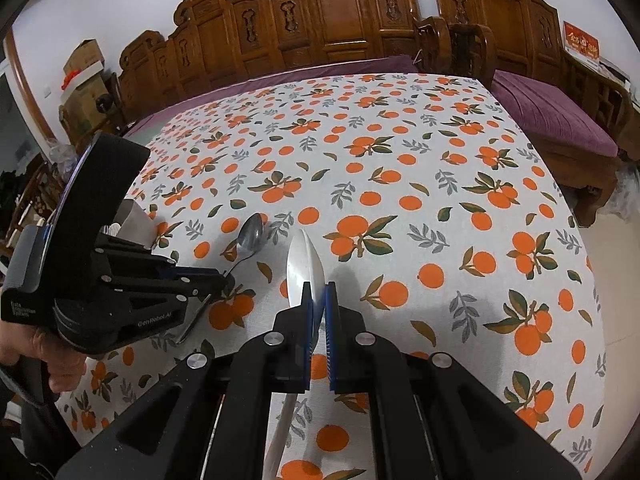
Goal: Organize utensils
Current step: 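Carry the white spoon and metal spoon over the silver tray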
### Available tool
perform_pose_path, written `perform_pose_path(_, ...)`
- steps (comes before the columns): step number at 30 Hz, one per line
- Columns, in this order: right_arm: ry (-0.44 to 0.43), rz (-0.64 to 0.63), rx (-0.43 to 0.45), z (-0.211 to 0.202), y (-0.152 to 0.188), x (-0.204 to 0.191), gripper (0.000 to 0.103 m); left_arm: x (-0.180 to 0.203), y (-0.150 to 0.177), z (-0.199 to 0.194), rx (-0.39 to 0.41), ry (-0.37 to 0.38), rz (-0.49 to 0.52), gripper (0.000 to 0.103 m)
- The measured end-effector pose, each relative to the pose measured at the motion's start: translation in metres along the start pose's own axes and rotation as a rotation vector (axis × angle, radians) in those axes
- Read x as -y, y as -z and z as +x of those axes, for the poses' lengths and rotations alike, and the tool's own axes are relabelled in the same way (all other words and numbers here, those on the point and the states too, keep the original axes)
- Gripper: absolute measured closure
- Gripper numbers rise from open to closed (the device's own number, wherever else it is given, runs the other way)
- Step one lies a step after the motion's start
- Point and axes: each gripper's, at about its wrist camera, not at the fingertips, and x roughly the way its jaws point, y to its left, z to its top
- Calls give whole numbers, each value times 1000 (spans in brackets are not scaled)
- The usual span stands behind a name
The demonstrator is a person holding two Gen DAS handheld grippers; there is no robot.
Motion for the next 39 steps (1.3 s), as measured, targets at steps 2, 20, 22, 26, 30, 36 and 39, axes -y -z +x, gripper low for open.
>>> perform_pose_path(2, 0, 0, 1, -1, 0, -1, 96, -2, 0, -1, -2, 7, -10, 101)
perform_pose_path(20, 5, -4, 3, -6, 0, -2, 96, -8, -2, -26, 110, 0, -30, 99)
perform_pose_path(22, 7, -6, 4, -6, 0, -3, 96, -10, -8, -26, 134, 14, -48, 63)
perform_pose_path(26, 11, -5, 0, -8, 2, 0, 96, -8, -19, -16, 174, 5, -46, 47)
perform_pose_path(30, 13, 0, -4, -8, 4, 7, 96, -6, -30, 2, 163, -10, -39, 47)
perform_pose_path(36, 21, 8, -14, -7, 8, 12, 96, -4, -33, 10, 166, -16, -30, 77)
perform_pose_path(39, 22, 7, -14, -8, 9, 9, 96, -8, -25, -6, 182, 10, -59, 77)
